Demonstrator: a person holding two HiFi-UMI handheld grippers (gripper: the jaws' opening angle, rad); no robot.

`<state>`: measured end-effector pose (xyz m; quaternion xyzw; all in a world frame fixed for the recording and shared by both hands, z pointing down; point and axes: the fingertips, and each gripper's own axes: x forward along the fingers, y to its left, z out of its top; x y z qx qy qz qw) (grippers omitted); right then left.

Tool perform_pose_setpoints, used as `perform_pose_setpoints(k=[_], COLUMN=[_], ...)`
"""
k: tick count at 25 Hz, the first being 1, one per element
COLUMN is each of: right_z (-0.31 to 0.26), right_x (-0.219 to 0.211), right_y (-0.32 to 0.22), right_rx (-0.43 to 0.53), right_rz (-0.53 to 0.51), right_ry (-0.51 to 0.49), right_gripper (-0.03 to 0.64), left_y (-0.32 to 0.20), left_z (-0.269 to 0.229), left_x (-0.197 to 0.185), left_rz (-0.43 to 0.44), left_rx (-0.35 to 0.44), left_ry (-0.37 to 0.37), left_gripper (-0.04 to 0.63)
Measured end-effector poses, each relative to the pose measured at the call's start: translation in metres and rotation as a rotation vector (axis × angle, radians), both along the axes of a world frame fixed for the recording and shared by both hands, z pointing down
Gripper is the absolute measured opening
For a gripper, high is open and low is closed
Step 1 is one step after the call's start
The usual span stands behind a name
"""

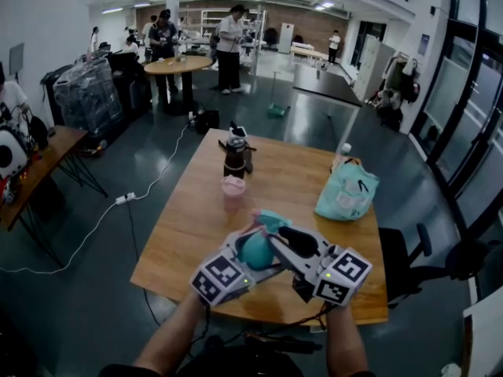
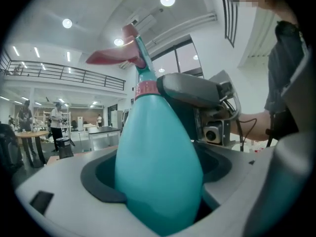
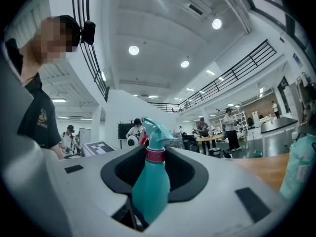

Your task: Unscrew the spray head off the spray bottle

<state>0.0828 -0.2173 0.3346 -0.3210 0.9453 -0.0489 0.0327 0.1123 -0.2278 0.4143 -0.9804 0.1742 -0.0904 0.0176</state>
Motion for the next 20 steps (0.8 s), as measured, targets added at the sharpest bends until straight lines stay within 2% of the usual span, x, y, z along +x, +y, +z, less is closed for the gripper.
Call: perform_pose_setpoints(k=[7,13,15,20], right_z=[-0.004,-0.008,-0.008,-0.006], right_x=[0.006,0.008,0.009,0.011], right_y=[0.015,0.024,0.022,0.007], right_rx=[0.013,0.016,0.023,0.020], right_rz=[-0.194,-0.297,-0.270,-0.103], right_ry=[-0.047,-0.074,-0.075,-0.060], right_gripper=[0.124,0.124,0.124,0.126], left_y=[0.022,0.035,0.031,0.001], left_z=[-0.007,-0.012,-0.011,-0.007], left_x=[0.007,0.009,0.009,0.002], left_rz=[0.139,0.207,0.177,0.015], left_rx=[-0.011,-0.018,-0.020,-0.018], left_ry=[0.036,0.056,0.058,0.050], left_gripper=[0.425,0.425,0.425,0.425])
